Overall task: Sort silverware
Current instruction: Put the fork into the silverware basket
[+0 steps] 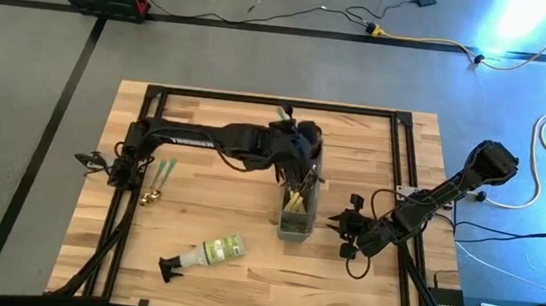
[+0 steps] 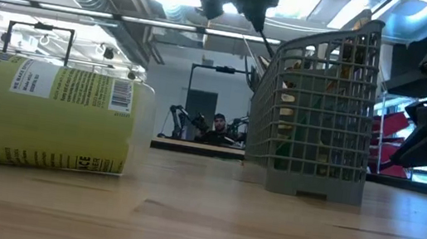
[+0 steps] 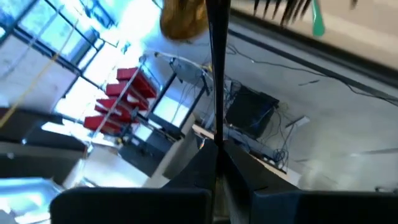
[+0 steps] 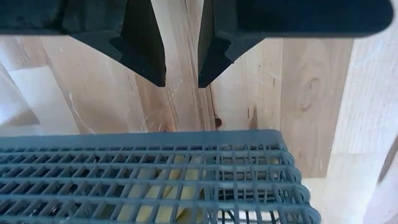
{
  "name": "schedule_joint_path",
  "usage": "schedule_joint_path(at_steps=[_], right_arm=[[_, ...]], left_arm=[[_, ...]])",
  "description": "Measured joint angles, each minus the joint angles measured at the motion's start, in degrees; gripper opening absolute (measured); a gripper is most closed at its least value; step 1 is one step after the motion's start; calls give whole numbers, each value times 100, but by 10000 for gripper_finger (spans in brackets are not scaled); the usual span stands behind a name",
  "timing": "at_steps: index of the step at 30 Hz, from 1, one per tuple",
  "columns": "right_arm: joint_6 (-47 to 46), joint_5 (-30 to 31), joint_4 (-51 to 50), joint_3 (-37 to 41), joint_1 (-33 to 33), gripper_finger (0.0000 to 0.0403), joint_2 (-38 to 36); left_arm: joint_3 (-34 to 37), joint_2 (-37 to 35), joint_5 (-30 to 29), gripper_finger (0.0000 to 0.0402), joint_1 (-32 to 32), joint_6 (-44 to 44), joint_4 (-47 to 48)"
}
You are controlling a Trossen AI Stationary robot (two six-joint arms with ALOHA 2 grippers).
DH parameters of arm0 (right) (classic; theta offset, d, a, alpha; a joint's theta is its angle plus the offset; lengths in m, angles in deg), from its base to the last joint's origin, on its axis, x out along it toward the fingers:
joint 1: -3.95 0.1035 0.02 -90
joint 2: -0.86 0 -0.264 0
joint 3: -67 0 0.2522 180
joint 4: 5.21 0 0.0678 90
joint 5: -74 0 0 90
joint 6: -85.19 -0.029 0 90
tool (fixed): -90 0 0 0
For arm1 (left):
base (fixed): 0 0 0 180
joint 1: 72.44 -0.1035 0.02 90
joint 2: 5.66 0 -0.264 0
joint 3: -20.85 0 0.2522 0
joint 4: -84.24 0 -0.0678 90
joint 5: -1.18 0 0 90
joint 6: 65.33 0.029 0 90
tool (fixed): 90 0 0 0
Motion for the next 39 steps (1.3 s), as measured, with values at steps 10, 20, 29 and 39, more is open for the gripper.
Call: schedule_joint_path(at_steps=[10,20,29,39], right_arm=[[-131,-13,-5,49,-1,76,0],[-146,-14,33,49,0,76,0],[-143,-12,22,51,0,76,0],[-143,-12,20,51,0,76,0]], left_arm=[[-2,42,130,0,146,-444,638],[642,40,196,0,-85,-405,589],[1047,25,246,1,-157,-289,136],[1060,34,449,1,-36,285,-598]])
